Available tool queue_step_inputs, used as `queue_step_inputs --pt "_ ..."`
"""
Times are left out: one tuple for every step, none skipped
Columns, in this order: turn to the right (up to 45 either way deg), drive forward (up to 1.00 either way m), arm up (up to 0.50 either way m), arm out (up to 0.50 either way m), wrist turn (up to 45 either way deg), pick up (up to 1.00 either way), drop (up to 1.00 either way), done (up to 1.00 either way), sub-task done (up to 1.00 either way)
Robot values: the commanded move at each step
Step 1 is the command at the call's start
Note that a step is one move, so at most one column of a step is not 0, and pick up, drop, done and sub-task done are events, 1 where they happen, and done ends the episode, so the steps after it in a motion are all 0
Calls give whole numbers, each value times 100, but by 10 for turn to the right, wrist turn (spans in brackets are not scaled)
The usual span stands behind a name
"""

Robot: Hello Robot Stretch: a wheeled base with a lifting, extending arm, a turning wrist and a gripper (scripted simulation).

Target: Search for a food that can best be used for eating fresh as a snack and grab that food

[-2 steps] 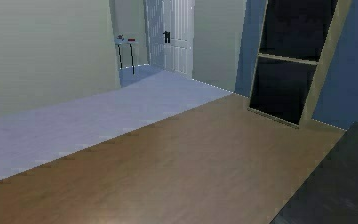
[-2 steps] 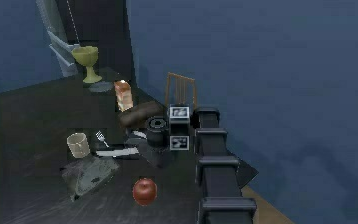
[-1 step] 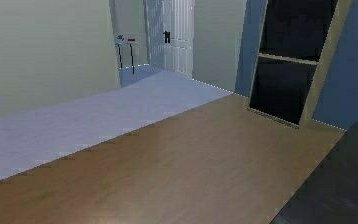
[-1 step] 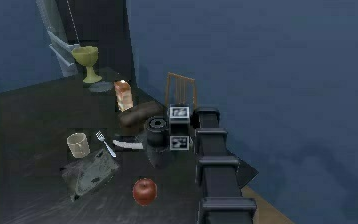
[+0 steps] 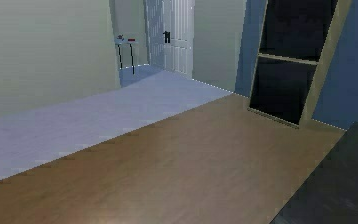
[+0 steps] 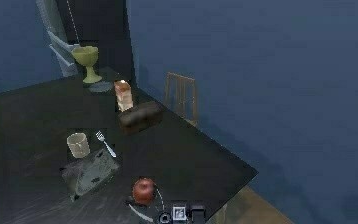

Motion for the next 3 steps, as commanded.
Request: queue_step_inputs --pt "0 0 0 0 0 100 0 0 0" --pt "0 0 10 0 0 0 0 0 0" --pt "0 0 0 0 0 0 0 100 0"
